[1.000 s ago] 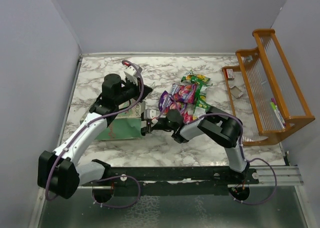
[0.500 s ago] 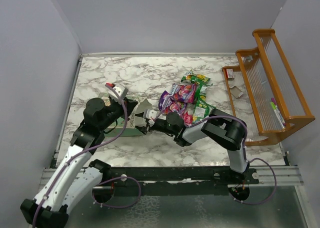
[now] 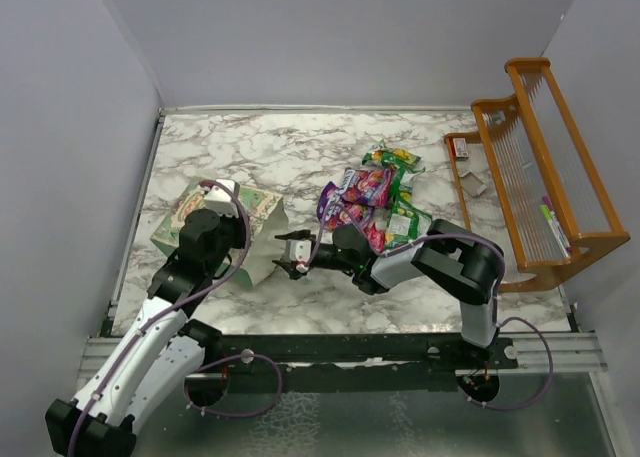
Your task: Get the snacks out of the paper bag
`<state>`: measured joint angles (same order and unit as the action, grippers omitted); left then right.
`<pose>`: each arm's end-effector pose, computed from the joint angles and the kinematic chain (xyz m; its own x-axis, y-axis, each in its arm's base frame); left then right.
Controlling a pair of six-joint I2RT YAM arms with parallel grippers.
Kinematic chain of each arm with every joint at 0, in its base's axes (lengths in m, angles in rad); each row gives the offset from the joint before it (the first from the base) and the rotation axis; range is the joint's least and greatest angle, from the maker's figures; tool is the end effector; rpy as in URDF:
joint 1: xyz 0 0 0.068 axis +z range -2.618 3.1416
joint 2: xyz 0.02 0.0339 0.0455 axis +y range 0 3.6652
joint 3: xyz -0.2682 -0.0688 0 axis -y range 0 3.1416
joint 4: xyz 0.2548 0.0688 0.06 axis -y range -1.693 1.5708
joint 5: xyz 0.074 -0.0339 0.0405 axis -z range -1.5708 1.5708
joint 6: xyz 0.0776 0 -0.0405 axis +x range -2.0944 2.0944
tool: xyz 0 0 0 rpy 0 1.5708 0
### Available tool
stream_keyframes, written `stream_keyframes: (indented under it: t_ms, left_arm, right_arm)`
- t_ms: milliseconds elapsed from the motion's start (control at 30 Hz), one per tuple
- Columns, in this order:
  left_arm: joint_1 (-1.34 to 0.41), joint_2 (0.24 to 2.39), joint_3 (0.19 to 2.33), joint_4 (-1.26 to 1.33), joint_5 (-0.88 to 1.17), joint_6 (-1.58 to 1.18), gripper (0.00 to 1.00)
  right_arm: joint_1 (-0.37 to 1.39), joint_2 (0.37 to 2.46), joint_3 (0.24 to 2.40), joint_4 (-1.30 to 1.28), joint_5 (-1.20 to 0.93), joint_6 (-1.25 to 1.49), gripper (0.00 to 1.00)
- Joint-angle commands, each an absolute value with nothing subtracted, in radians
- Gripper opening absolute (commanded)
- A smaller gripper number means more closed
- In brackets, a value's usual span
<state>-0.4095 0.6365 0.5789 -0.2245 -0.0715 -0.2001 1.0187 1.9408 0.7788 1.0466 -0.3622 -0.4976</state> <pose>0.1926 -0.0776 0.2760 -0.3167 -0.0787 -0.9453 0.2768 0.9455 -0.1714 0.1963 0.3711 0.1367 0.4151 -0.1772 -0.8924 -0.8907 0.1208 -0.4383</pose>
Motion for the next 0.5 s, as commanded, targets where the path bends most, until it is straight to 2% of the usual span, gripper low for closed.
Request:
stream_keyframes:
  t_ms: [0,100,233,467]
  left_arm:
    - [-0.41,0.662,0.609,-0.312,-0.352,-0.297,0.0]
    - [-0.41,0.599,0.578,-0.232,-0.202,-0.253,0.0]
    - [-0.41,0.479,0.485,-0.054,-0.026,-0.189,0.0]
    - [-0.41,0.455,0.486,-0.074,-0.137,-0.152,0.0]
  right_arm:
    - [1.018,1.942,0.818,1.005,-0.505,-0.728,0.57]
    - [1.018,1.996,0.901,0.949,-0.525,-0.87,0.57]
    - [1.019,2.033,0.994,0.915,-0.549,-0.93,0.57]
    - [1.019,2.029,0.954,0.936,-0.558,-0.994,0.57]
